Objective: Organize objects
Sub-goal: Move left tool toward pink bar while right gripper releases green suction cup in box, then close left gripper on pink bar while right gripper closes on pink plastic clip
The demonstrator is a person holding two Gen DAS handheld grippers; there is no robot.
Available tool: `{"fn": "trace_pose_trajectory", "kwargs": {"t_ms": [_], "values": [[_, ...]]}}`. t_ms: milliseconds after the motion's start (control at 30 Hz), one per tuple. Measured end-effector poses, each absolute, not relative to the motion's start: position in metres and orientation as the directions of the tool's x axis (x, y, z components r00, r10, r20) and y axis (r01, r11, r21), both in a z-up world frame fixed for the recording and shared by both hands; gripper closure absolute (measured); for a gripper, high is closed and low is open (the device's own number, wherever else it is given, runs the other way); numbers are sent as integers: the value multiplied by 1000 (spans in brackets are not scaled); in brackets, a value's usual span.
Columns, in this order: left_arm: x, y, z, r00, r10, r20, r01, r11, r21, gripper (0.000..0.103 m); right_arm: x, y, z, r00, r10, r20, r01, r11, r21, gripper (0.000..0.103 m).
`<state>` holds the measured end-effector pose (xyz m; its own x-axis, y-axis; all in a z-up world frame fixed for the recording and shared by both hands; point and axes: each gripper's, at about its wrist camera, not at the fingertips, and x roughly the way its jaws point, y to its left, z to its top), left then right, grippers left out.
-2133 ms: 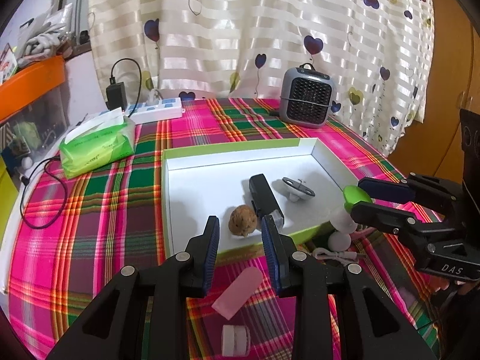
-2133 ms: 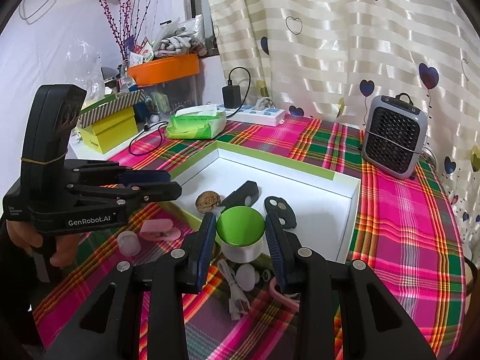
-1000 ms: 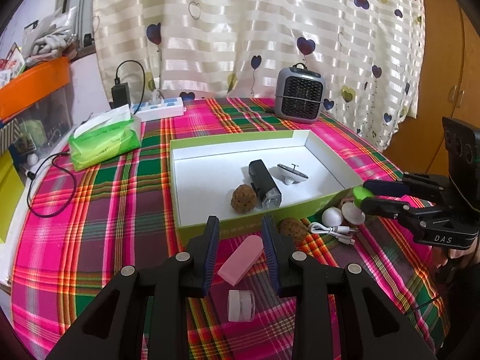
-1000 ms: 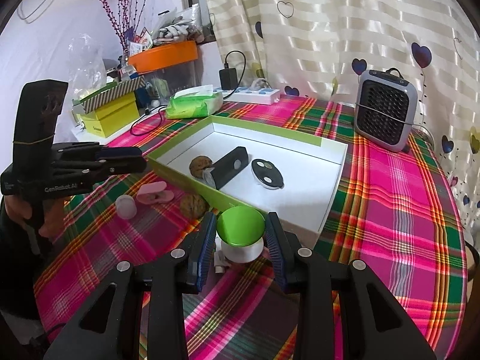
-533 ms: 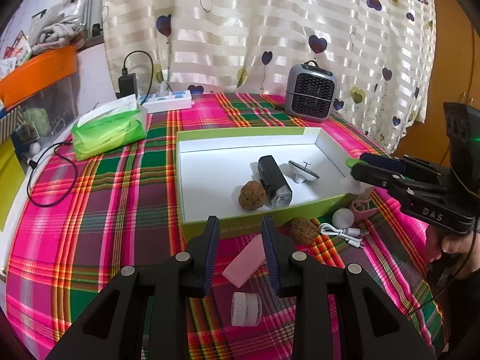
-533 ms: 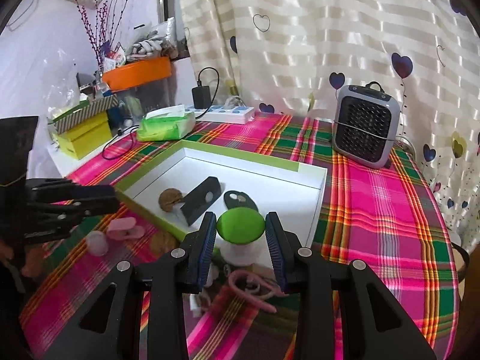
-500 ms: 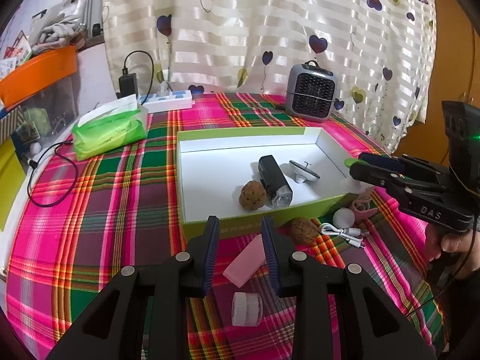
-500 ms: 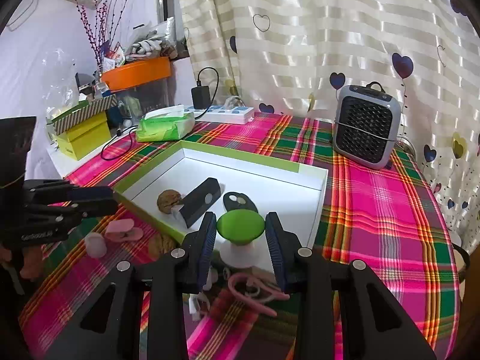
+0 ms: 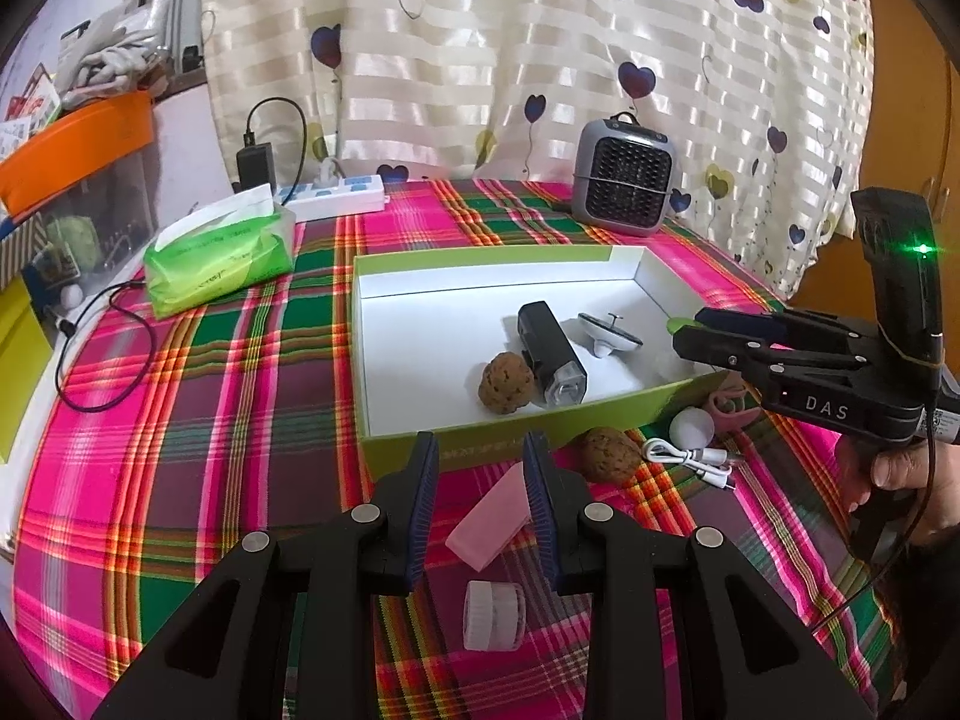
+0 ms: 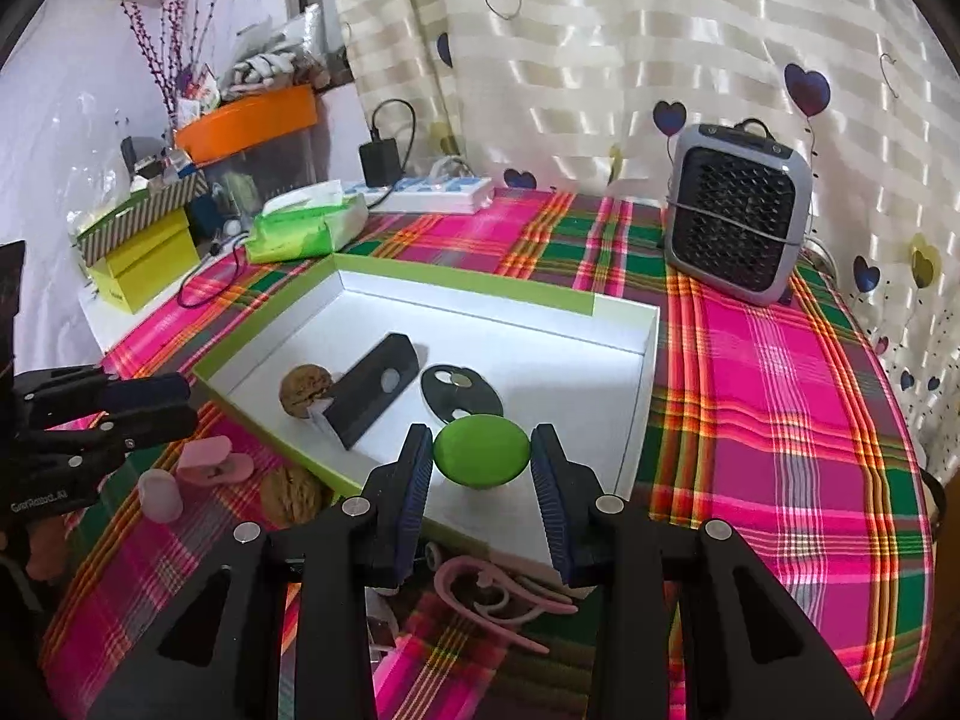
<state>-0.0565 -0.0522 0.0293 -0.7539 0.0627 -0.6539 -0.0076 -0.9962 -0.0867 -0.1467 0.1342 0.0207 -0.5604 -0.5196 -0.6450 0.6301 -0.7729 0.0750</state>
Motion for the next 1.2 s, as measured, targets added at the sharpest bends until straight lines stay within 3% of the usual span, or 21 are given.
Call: {"fn": "trace_pose_trajectory", "kwargs": {"t_ms": [1000,1200], "values": [[-54,-45,28,-740,69,-669,-43,-998,-56,76,-121,172,35,-572,-594,-566,631,-759,159,64],[-54,-42,24,-726,72,-684,-65,-997,-35,70,-116,176,37,-552,-605,-574,657,-740,148,64]]}}
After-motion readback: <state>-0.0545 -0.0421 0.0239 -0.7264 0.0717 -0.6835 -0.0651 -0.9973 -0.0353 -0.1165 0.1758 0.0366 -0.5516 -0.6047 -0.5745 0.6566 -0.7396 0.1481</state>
